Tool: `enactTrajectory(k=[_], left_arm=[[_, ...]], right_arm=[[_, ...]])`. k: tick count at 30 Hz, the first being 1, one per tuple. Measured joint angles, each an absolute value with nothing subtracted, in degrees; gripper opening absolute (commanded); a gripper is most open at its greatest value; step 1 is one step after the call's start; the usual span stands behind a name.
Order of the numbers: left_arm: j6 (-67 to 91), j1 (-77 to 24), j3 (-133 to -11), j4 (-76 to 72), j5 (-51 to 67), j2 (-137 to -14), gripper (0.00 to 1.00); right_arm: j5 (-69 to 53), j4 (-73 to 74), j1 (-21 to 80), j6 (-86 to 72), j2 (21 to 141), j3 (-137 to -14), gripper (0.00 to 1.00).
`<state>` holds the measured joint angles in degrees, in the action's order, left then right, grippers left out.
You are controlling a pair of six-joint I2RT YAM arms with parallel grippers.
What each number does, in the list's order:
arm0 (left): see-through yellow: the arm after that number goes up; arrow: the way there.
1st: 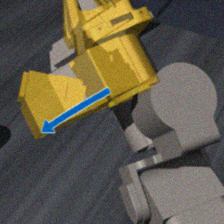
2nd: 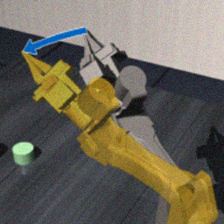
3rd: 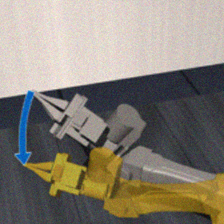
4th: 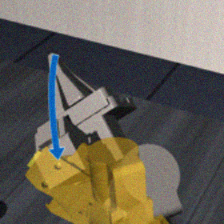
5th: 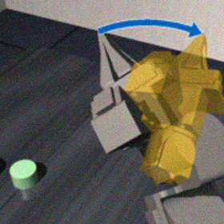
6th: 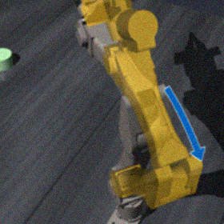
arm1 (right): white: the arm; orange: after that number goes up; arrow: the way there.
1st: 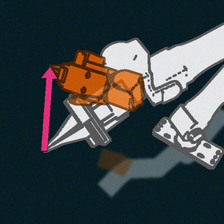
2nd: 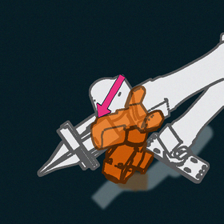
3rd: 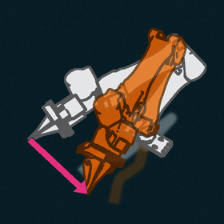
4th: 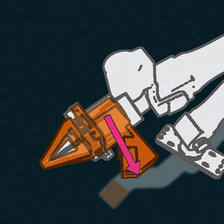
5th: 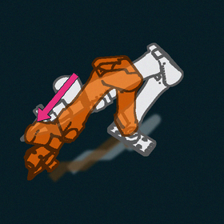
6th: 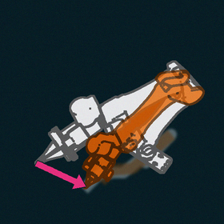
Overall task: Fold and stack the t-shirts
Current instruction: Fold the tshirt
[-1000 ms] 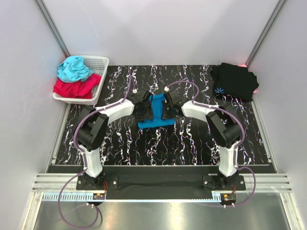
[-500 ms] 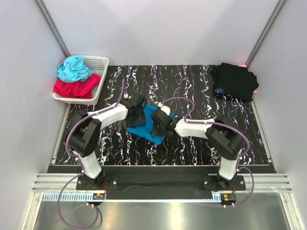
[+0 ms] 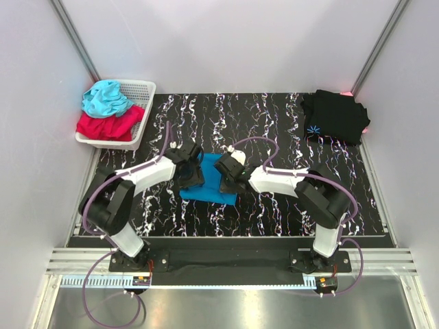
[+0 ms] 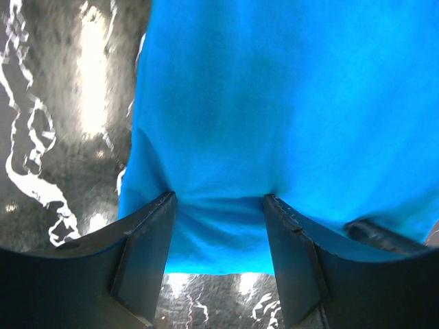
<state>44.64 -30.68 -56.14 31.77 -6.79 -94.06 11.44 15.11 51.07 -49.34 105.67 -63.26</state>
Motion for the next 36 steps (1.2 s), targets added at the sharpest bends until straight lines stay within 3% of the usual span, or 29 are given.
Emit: enactTrajectory(k=[16,29,32,33,36], left_arm=[[46.9,-30.7,-50.8,34.4,-6.5,-88.7,0.61],[42.5,-30.4,-67.8,48.4,-11.9,-83.7,0.64],[41.8,-30.4,-69.7,48.3,-12.1,-84.5,0.64],[41.6,-30.4,-69.8,48.2,-12.1,-85.1,0.63],[40.7,-29.9,-69.2,46.0,-11.0,-88.5,0.63]], right_arm=[[15.0,25.6,49.9,-48.1,105.6,-66.5,0.19],[24.5,41.5,48.9,-40.0,101.0,-77.1,0.25],[24.6,42.3,48.9,-37.1,101.7,-81.1,0.16],[24.6,42.3,48.9,-36.4,102.4,-82.2,0.03],[24.5,42.0,48.8,-33.8,106.5,-86.3,0.00]])
